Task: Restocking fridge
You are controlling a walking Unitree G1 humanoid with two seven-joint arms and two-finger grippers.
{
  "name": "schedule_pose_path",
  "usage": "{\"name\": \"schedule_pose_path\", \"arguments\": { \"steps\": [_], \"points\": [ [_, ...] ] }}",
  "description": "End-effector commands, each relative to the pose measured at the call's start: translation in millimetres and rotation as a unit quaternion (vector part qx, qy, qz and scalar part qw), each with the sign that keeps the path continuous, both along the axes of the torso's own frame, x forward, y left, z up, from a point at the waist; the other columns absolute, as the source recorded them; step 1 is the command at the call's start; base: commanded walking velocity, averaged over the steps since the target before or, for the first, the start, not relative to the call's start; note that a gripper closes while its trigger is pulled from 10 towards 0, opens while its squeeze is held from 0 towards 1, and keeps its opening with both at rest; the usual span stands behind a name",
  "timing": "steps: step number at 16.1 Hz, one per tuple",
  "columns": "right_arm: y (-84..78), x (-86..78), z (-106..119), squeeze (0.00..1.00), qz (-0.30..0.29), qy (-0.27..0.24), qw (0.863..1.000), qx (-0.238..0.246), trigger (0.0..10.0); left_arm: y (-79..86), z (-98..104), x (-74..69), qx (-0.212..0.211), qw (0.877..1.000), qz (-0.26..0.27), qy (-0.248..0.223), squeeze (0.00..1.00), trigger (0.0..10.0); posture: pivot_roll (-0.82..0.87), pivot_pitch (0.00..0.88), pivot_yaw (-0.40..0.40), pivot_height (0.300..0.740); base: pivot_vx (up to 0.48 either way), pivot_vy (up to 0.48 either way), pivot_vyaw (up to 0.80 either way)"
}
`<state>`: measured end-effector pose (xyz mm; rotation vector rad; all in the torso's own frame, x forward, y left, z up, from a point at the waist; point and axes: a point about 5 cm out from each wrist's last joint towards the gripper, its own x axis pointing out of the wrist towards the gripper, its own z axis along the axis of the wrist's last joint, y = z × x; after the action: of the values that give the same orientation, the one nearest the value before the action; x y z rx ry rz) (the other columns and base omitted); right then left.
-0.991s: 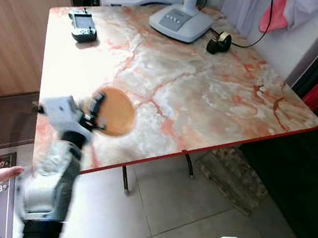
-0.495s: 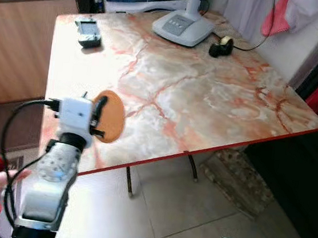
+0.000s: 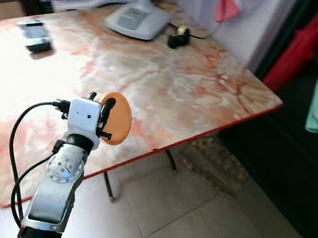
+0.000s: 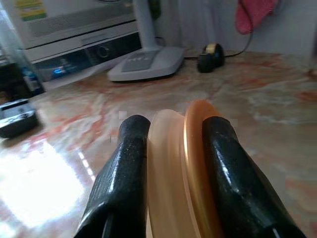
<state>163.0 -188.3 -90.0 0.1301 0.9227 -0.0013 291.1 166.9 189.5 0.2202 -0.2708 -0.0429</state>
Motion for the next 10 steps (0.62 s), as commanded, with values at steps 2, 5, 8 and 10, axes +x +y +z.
{"name": "schedule_pose_path", "arguments": {
  "steps": [2, 5, 8, 10],
  "points": [
    [2.2, -6.2, -3, 0.00, -0.003, 0.010, 1.000, 0.003, 10.0, -1.1, 11, -3.4, 0.003, 1.000, -0.006, -0.022, 0.00, 10.0, 0.01, 0.118, -0.001, 0.740, 0.000, 0.000, -0.80],
    [2.4, -6.1, -3, 0.00, -0.001, 0.011, 1.000, 0.004, 10.0, -6.6, 14, -4.0, 0.004, 0.999, -0.021, -0.029, 0.00, 10.0, 0.02, 0.122, -0.001, 0.740, 0.000, 0.000, -0.27],
    [2.5, -5.6, -3, 0.00, 0.003, 0.012, 1.000, 0.003, 10.0, -8.2, 15, -3.3, 0.002, 0.999, -0.023, -0.029, 0.00, 10.0, 0.01, 0.123, -0.001, 0.740, 0.000, 0.000, -0.27],
    [2.4, -5.2, -3, 0.00, 0.002, 0.012, 1.000, 0.004, 10.0, -10.7, 16, -3.3, 0.001, 0.999, -0.030, -0.030, 0.00, 10.0, 0.01, 0.123, -0.001, 0.740, 0.000, 0.000, -0.80]
  ]
}}
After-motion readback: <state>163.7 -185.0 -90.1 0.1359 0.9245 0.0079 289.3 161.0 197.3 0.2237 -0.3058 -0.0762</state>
